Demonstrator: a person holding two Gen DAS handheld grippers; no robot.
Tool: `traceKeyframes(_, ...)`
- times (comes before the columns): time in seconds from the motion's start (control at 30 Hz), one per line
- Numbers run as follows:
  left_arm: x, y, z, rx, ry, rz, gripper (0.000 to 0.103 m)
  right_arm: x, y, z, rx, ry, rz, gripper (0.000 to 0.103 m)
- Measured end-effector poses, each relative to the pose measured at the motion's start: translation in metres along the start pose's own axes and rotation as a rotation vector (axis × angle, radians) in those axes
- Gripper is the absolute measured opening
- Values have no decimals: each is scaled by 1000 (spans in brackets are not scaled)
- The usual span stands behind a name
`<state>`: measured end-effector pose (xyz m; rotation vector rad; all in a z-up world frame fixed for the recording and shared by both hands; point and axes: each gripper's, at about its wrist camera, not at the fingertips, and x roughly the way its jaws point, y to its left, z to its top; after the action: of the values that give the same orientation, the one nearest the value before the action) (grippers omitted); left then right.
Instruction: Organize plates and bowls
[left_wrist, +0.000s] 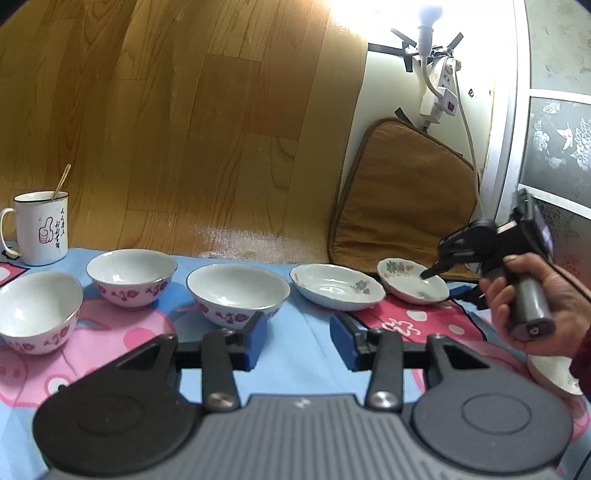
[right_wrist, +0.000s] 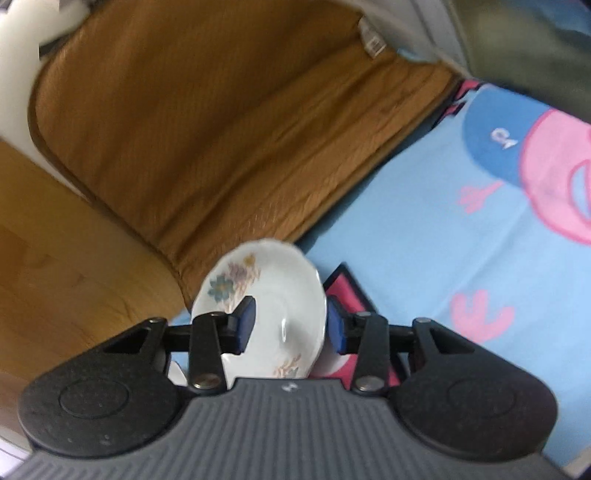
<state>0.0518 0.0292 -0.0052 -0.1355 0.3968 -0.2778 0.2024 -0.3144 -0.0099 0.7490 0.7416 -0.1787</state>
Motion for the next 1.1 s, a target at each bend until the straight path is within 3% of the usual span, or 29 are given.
traceKeyframes(0.03, 0, 0, 0, -3, -1, 1, 41, -1, 3, -3, -34, -8, -30, 23)
traceKeyframes(0.07, 0, 1, -1, -8, -1, 0, 41, 0, 9, -5, -67, -18, -60, 15)
traceKeyframes(0.13, 1, 3, -1, -18, -2, 1, 42, -12, 8, -10, -62, -24, -38, 7)
traceKeyframes(0.27, 1, 5, 0, -25, -2, 2, 44, -41, 8, -27, -65, 0, -4, 8)
traceKeyframes(0.43, -3, 11, 0, -51, 1, -30, 51, -84, 2, -66, -97, 71, 98, 13)
traceKeyframes(0.6, -5, 23, 1, -128, 50, -173, 56, -118, -1, -113, -137, 193, 209, 12)
traceKeyframes(0.77, 5, 25, -2, -193, 175, -279, 56, -136, 9, -157, -218, 258, 286, 13)
traceKeyframes(0.83, 8, 25, -7, -215, 231, -295, 56, -138, 22, -170, -290, 225, 304, 16)
traceKeyframes(0.97, 8, 23, -14, -221, 314, -277, 51, -148, 40, -188, -474, 84, 250, 27)
traceKeyframes(1.1, 6, 23, -17, -254, 338, -277, 49, -134, 31, -189, -447, 101, 243, 33)
